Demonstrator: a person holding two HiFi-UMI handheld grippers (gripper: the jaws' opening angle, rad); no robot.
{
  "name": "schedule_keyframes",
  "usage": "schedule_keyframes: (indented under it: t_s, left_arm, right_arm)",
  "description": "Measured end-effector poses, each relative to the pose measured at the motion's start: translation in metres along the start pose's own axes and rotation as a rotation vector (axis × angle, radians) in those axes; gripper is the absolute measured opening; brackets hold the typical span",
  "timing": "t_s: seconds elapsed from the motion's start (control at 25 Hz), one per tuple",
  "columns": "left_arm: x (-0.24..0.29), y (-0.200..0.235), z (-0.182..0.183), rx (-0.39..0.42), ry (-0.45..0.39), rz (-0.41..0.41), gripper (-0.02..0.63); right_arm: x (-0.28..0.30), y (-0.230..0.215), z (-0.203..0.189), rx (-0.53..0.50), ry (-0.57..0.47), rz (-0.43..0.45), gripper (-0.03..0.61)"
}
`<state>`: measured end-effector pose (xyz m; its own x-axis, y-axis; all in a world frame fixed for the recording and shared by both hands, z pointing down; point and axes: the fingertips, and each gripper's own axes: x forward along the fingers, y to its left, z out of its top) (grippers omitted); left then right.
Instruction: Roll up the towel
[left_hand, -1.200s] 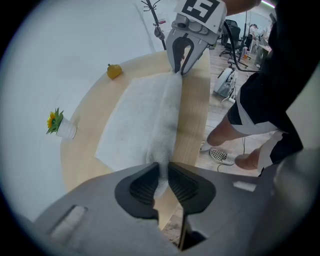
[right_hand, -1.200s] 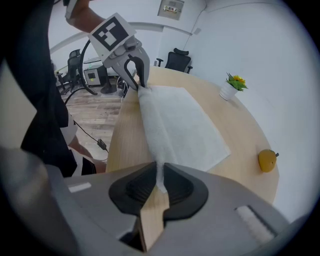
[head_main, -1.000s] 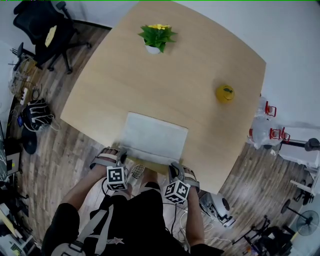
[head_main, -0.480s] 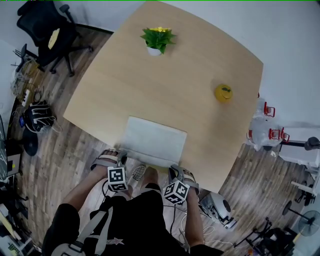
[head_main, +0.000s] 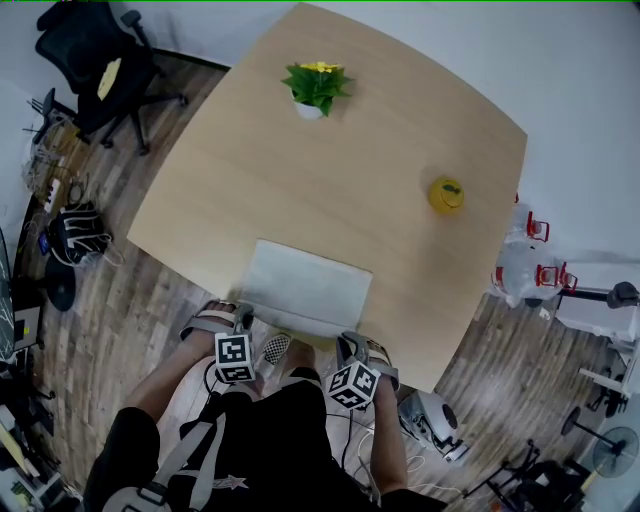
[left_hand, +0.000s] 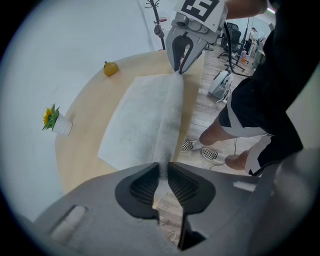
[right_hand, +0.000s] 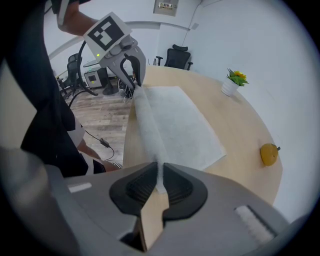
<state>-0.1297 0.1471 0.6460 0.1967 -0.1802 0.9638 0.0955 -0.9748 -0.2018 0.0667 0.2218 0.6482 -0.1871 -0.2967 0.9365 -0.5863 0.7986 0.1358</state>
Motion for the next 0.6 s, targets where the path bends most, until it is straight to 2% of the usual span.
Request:
schedule_keyframes:
  t_s: [0.6]
  left_arm:
    - [0.009,0.031,0.004,-0.020,0.003,-0.020,0.071]
  right_arm:
    - [0.009,-0.032,0.010,0.009,-0.005,0.013,0.046]
